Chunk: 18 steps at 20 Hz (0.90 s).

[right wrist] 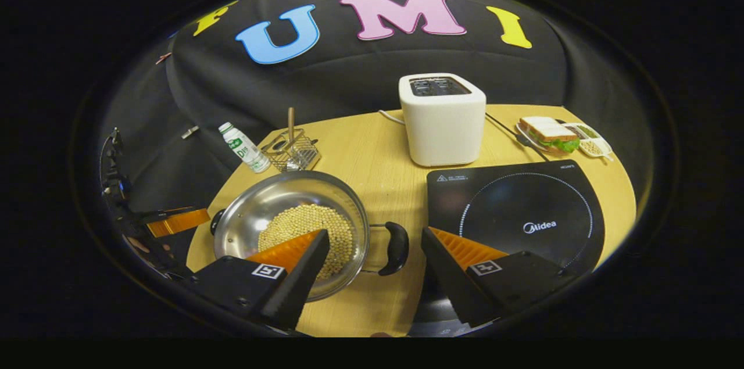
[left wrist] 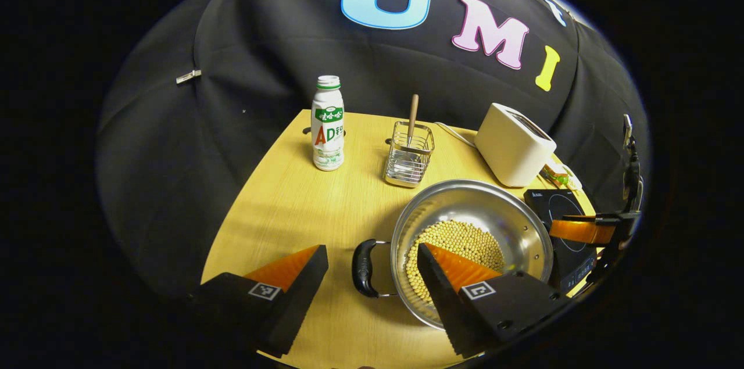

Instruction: First push the handle of the pot to place it horizontally, then grasp the pot with both hands and set it on the induction cooktop.

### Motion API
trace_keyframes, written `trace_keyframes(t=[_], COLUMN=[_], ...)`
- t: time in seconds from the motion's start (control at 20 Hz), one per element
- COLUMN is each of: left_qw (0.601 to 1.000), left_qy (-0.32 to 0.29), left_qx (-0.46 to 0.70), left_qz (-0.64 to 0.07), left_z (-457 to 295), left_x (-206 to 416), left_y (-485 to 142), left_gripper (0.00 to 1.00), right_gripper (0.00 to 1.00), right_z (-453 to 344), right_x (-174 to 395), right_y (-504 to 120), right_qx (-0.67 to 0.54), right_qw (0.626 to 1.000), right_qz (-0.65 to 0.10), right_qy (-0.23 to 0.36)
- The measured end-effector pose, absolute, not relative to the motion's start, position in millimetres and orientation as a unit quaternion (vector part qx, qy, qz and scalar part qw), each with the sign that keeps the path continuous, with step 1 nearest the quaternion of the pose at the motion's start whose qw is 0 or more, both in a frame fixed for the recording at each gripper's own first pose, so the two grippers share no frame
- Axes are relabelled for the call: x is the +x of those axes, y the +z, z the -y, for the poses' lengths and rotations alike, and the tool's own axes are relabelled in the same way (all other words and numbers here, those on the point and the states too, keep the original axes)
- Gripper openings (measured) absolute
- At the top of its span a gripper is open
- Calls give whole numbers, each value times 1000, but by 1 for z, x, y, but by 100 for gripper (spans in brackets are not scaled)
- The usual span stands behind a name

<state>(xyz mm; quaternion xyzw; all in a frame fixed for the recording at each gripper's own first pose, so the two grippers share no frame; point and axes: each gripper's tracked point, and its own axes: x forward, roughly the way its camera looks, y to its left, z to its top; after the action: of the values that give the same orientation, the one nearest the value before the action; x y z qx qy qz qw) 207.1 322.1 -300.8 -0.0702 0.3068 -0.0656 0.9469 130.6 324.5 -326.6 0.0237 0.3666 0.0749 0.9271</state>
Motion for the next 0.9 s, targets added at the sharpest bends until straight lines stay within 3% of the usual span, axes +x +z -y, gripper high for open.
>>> trace_keyframes(t=[0.6,0.9], left_qw=[921,918], left_qy=[-90,-101], left_qx=[-142,-124], left_qz=[-350,-364], left_z=[-295,-296], left_x=[231,241], left_y=[-352,-368], left_gripper=[96,94], right_gripper=[99,97], right_z=[-334,-342], right_x=[128,132], right_y=[-369,-384], right_qx=[27,14], right_qw=[914,910], right_qz=[-398,-406], right_qy=[77,81])
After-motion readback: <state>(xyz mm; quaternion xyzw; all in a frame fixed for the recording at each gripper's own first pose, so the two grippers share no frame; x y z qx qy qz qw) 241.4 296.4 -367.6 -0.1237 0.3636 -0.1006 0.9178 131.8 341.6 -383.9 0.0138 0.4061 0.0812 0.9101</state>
